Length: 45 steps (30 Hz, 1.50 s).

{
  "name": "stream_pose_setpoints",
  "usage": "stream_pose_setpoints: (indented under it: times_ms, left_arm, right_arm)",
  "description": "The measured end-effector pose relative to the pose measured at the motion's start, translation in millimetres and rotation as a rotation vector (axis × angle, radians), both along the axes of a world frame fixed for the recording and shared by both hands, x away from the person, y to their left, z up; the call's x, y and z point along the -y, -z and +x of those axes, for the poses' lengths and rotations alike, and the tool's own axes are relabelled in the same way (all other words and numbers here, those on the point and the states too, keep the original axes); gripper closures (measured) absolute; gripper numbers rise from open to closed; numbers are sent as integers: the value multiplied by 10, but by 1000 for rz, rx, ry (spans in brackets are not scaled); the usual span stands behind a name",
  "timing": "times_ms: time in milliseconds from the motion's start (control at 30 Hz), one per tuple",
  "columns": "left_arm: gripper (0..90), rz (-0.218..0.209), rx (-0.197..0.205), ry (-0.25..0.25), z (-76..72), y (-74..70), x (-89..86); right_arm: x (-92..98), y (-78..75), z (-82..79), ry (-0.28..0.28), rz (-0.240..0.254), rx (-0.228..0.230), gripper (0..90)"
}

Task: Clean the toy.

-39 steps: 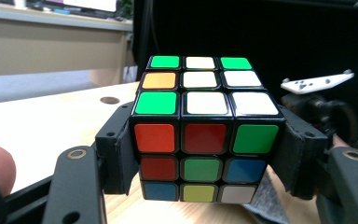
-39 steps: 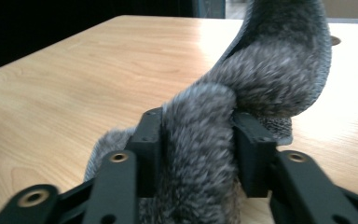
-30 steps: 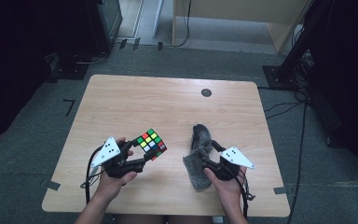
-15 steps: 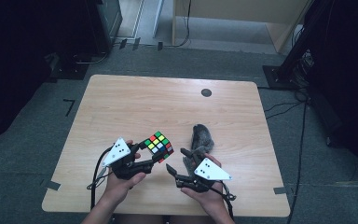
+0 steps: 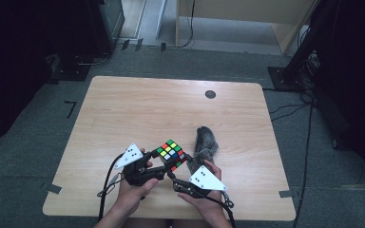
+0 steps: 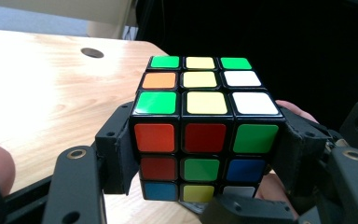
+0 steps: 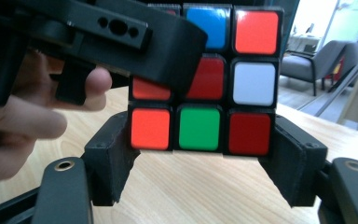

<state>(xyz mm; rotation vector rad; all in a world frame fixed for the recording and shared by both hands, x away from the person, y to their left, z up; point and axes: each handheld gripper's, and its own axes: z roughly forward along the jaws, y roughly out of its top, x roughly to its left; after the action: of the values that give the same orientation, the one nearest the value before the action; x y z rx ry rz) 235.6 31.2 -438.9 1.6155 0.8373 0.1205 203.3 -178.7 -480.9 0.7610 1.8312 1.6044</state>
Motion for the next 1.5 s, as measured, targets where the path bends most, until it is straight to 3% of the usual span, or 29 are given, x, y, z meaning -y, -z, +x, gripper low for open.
stream_pose_setpoints:
  times_ms: [267, 433, 600, 767, 833, 1033, 1067, 1133, 1200, 1500]
  left_arm:
    - [339, -24, -36, 6, 7, 25, 14]
    - [314, -34, -45, 42, 45, 23, -6]
    - [205, -51, -2, 29, 71, -48, -100]
    - [167, -36, 50, 14, 138, -80, -247]
    - [158, 3, 83, 9, 159, -73, -293]
    - [136, 205, 211, 11, 160, 40, -273]
    - [136, 261, 257, 10, 135, 64, -239]
    - [137, 328, 314, 18, 96, 101, -185]
    - [137, 370, 354, 32, 54, 137, -123]
    - [147, 453, 478, 69, -61, 205, 5]
  right_arm:
    - [11, 5, -12, 24, 3, 10, 345]
    - [32, -31, -13, 22, -5, -17, 348]
    - [102, -48, 24, 35, -15, -53, 348]
    - [274, -106, 107, 60, -1, -96, 348]
    - [364, -137, 146, 67, 18, -123, 348]
    - [503, -291, 188, 44, 51, -226, 347]
    - [499, -307, 184, 38, 51, -243, 347]
    - [481, -337, 172, 20, 47, -275, 347]
    - [457, -363, 148, 9, 59, -305, 347]
    - [341, -447, 85, -66, 67, -361, 347]
